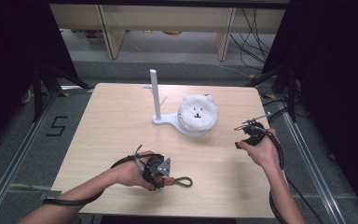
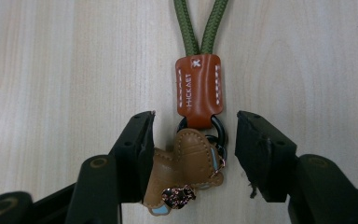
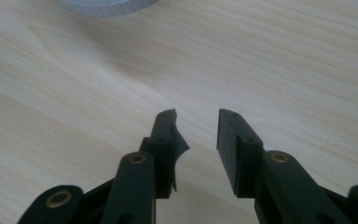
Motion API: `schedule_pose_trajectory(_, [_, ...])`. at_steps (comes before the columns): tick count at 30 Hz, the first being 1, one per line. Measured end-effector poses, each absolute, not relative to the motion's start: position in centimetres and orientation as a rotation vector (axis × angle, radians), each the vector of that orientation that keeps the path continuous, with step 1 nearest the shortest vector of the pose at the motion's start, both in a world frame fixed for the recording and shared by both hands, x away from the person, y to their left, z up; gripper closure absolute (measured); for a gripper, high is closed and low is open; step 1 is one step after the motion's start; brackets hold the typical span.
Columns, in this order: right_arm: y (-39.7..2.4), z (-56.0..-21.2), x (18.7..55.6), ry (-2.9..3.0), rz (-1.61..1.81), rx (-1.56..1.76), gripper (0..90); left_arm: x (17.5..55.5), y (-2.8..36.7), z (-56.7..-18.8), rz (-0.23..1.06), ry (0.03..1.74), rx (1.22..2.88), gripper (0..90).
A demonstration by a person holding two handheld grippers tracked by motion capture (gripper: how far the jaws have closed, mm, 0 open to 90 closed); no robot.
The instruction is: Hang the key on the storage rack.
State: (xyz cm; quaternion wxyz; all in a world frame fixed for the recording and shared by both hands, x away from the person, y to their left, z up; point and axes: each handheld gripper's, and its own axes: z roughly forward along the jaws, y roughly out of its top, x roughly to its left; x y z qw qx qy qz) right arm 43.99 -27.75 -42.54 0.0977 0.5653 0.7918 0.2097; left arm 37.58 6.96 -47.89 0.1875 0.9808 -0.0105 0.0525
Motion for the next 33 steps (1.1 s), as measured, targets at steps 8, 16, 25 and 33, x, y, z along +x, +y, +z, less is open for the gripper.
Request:
schedule_pose_trajectory(8, [-27.9, -42.3, 44.0, 2.346, 0.619, 1.667, 68.3, 37.7, 6.3, -48.0, 0.119, -0.052, 2.815, 47.0])
schedule_pose_trajectory(16, [-27.9, -42.4, 44.0, 2.339, 0.630, 1.673, 68.4, 37.7, 5.6, -47.8, 0.118, -0.086, 2.833, 47.4])
schedule_pose_trajectory(25, [-27.9, -42.5, 44.0, 2.344, 0.625, 1.667, 68.3, 37.7, 4.8, -48.0, 0.096, -0.094, 2.826, 49.1])
schedule_pose_trajectory(33, [-28.1, -42.7, 44.1, 2.353, 0.639, 1.615, 68.4, 37.6, 4.6, -48.3, 0.081, -0.059, 2.806, 52.0])
